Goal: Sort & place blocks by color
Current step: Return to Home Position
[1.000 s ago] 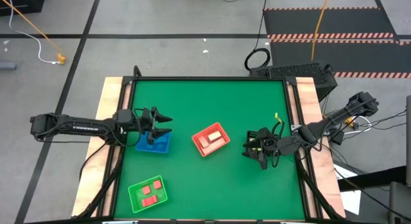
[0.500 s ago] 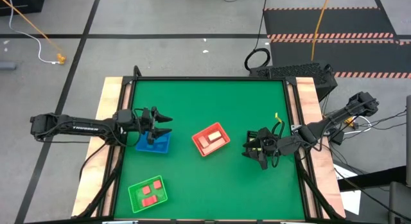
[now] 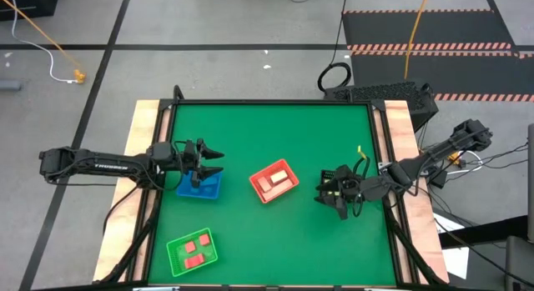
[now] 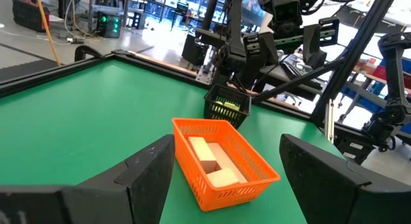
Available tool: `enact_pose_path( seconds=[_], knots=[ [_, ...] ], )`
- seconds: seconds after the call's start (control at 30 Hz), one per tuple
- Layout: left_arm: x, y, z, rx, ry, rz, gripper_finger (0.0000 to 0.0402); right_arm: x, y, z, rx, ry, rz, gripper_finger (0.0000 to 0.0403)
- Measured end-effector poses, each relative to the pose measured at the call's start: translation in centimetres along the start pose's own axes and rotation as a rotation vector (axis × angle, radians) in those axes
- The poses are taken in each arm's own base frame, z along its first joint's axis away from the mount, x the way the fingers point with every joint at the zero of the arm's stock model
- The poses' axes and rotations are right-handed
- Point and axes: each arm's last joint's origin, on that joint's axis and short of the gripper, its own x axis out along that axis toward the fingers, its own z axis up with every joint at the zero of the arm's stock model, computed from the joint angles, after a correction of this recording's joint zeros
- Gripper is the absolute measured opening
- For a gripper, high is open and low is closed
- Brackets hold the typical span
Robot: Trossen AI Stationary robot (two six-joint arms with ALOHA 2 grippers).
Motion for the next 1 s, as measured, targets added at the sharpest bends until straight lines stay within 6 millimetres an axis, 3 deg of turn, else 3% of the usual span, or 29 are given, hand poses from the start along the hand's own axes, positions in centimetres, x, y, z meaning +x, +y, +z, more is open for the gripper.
enact_pose_path(
  seconds=[0.1,0.27,0.47,0.7,1.0],
  knots=[
    [0.0,0.0,0.0,0.000,0.000,0.000,0.0278,-0.3,0.0,0.4,-0.041,-0.065,-0.022,0.0210],
    [0.0,0.0,0.0,0.000,0.000,0.000,0.0278,-0.8,-0.5,1.1,-0.137,-0.386,-0.003,0.0210],
    [0.0,0.0,0.0,0.000,-0.001,0.000,0.0278,-2.1,-3.6,-1.0,-0.255,-0.651,0.171,0.0210],
    [0.0,0.0,0.0,0.000,-0.001,0.000,0.0278,-2.9,-6.6,-2.7,-0.251,-0.753,0.195,0.0210],
    [0.0,0.0,0.0,0.000,-0.001,0.000,0.0278,-3.5,-6.9,-2.1,-0.364,-0.795,0.250,0.0210]
  ],
)
